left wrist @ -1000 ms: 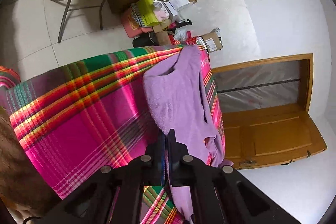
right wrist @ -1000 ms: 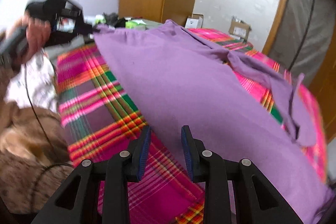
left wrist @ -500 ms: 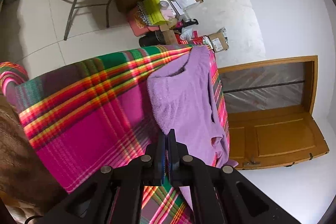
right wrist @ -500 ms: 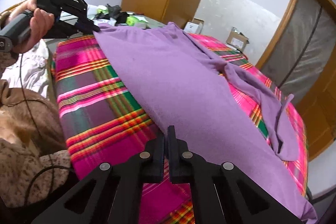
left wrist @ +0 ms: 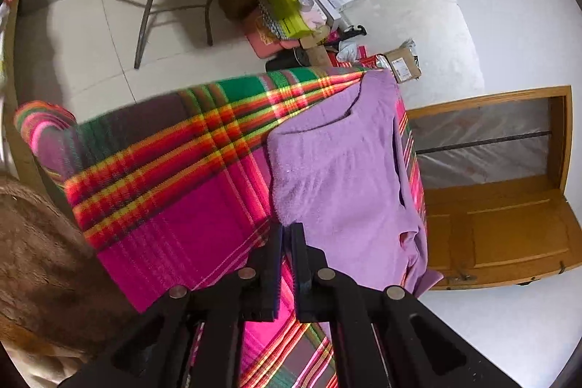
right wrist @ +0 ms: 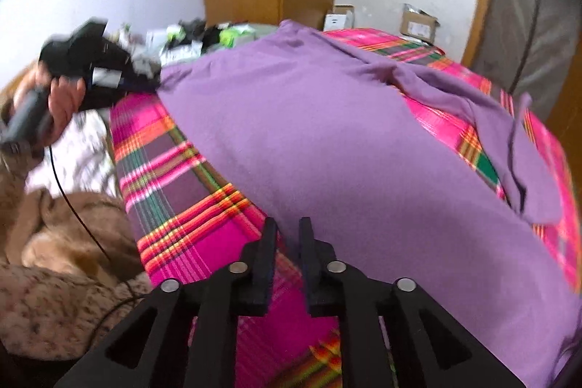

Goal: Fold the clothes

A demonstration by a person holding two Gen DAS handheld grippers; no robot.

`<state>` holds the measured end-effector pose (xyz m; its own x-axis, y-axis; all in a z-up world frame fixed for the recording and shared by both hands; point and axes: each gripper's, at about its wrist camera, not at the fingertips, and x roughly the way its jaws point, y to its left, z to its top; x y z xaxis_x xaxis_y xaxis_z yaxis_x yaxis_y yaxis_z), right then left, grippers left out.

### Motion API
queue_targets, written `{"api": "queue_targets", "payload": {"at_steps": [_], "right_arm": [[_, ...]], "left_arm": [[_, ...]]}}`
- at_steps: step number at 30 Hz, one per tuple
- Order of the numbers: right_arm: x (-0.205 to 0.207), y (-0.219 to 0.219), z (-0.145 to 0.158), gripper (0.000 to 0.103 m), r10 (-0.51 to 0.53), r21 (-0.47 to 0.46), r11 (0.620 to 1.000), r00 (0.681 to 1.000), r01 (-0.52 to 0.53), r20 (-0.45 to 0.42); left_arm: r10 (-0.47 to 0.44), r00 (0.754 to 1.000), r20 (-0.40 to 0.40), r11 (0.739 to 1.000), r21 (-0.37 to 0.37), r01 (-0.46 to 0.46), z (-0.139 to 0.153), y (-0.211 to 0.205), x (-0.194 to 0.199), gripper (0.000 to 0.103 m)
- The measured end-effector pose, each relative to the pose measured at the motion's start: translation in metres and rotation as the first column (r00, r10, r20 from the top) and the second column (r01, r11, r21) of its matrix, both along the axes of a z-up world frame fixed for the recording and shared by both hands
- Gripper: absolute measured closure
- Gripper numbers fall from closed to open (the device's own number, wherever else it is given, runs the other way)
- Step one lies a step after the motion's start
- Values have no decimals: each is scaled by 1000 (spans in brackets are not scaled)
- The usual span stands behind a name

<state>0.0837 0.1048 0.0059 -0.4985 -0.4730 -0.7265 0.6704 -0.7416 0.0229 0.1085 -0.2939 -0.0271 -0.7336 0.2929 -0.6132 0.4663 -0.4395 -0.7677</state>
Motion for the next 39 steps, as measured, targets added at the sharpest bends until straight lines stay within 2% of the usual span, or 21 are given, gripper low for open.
{"api": "queue_targets", "payload": {"at_steps": [4, 6, 8, 13, 17, 21, 28, 31, 34, 36, 39], "right_arm": [[-3, 43, 8, 82, -127, -71, 989, 992, 128, 17], [-5, 72, 10, 81, -224, -102, 969, 974, 225, 23], [-8, 96, 11, 80, -321, -93, 943, 947, 320, 5], [-22, 161, 0, 80, -588, -19, 809, 808, 588, -43], [-30, 206, -6, 80, -710, 25, 701, 701, 712, -64], [-29, 238, -4, 80, -757, 35, 648, 649, 761, -75], [-30, 285, -6, 80, -829, 75, 544, 549, 836, -108], [-27, 307, -6, 80, -867, 76, 476, 482, 876, -129], [-26, 326, -5, 80, -892, 67, 432, 437, 899, -112], [-27, 332, -4, 80, -899, 77, 415, 422, 907, -121], [-28, 332, 5, 80, -894, 75, 419, 426, 905, -140]], "left_arm": [[-13, 1000, -20, 998, -69, 11, 17, 7, 1, 88], [-20, 999, -30, 994, -104, 17, 25, 11, 1, 87], [-52, 998, -40, 991, -127, 47, 31, 22, -4, 86], [-212, 975, -61, 967, -154, 201, 41, 75, -34, 86], [-335, 941, -55, 932, -165, 322, 40, 123, -52, 86], [-442, 897, -23, 883, -185, 431, 36, 166, -69, 85], [-529, 848, 25, 827, -209, 522, 30, 207, -79, 85], [-530, 848, 26, 823, -224, 522, 32, 210, -79, 85], [-530, 848, 27, 820, -240, 520, 34, 213, -79, 84], [-526, 850, 30, 821, -245, 516, 35, 213, -80, 83], [-510, 859, 39, 831, -236, 504, 35, 207, -84, 83]]}}
